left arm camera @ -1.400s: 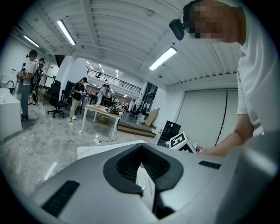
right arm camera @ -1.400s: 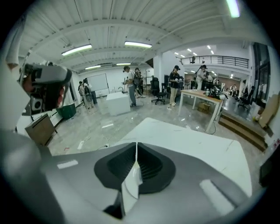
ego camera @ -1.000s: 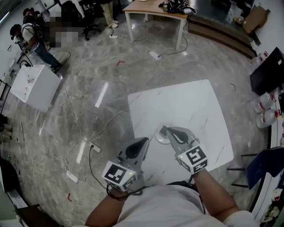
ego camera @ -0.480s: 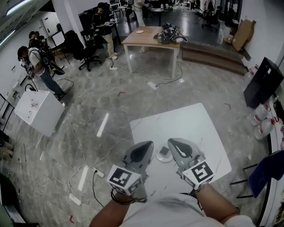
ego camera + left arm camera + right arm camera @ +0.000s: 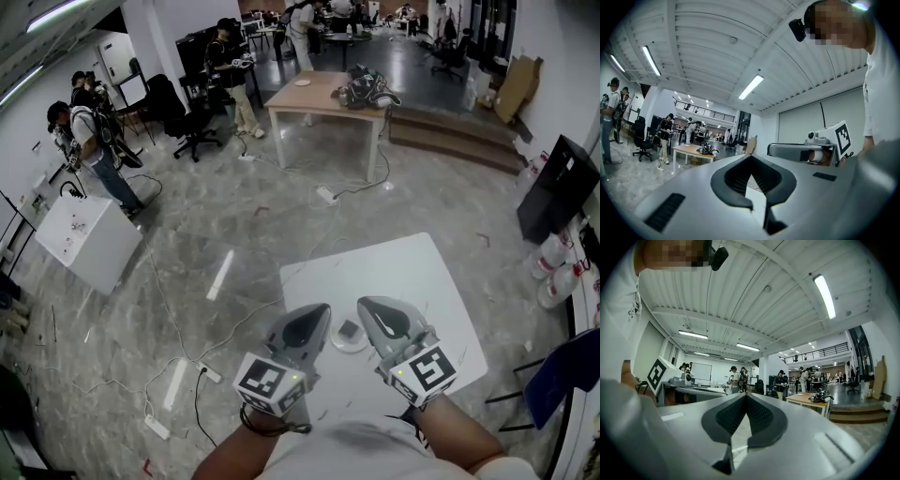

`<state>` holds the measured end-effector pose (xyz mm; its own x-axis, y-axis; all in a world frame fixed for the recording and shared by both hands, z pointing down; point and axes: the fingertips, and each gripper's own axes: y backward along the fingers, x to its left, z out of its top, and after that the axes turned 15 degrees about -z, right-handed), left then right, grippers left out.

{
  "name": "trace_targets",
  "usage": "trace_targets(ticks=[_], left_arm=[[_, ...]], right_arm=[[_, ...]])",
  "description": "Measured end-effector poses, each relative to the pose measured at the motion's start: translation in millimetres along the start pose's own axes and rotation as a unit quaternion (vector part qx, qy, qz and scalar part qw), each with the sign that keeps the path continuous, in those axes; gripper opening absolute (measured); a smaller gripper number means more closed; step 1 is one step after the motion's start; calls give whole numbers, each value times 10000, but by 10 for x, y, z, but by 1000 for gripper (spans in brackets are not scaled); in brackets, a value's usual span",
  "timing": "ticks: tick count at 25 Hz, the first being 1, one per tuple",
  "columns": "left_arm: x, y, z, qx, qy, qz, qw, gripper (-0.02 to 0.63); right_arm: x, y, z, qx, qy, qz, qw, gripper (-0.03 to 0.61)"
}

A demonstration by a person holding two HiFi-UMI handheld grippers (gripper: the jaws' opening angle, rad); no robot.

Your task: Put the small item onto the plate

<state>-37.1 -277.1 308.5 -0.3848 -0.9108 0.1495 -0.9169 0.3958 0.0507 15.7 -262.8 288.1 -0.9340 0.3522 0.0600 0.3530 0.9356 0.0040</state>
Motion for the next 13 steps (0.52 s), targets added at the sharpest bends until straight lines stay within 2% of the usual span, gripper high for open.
trace_targets(ticks=[13], left_arm=[[-36,33,86,-22,3,93,10000,5]], right_arm=[[5,49,17,9,-91,17,10000,2]])
